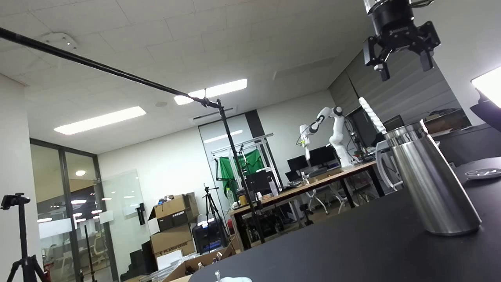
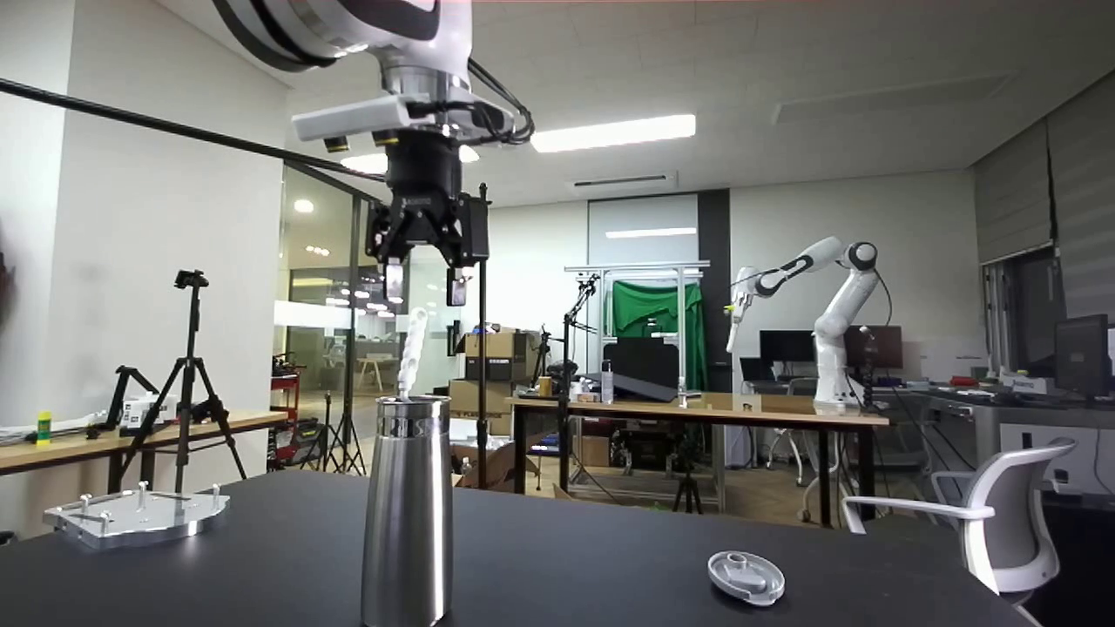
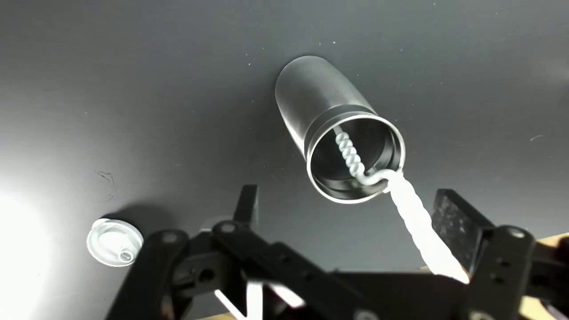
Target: Use the brush to scrub inside the jar
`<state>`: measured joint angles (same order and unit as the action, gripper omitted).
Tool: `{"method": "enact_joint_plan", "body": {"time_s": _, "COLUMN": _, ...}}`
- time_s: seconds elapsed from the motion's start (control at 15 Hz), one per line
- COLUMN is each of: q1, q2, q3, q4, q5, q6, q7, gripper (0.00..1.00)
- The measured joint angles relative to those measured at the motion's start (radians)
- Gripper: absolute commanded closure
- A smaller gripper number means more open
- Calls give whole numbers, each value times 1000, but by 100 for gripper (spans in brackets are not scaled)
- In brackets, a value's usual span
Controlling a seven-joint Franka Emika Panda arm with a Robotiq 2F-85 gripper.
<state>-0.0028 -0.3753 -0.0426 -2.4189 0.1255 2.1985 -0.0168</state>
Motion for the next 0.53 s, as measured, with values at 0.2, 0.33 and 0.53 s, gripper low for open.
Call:
{"method": "enact_joint_plan", "body": {"time_s": 0.2, "q1": 0, "q2": 147, "q3": 29, "q4": 149, "q5": -4, "q6": -72, "q7": 65, "gripper": 0}}
{"method": "enact_joint_plan", "body": {"time_s": 0.33, "q1": -1, "q2": 233, "q3": 51, "q4": 249, "q5": -22, "q6": -143, "q7": 150, "gripper": 0}}
{"method": "enact_joint_plan", "body": {"time_s": 0.53, "q1": 5, "q2": 341, "q3": 77, "q4": 387, "q5": -44, "q6": -295, "q7": 261, "gripper": 0}}
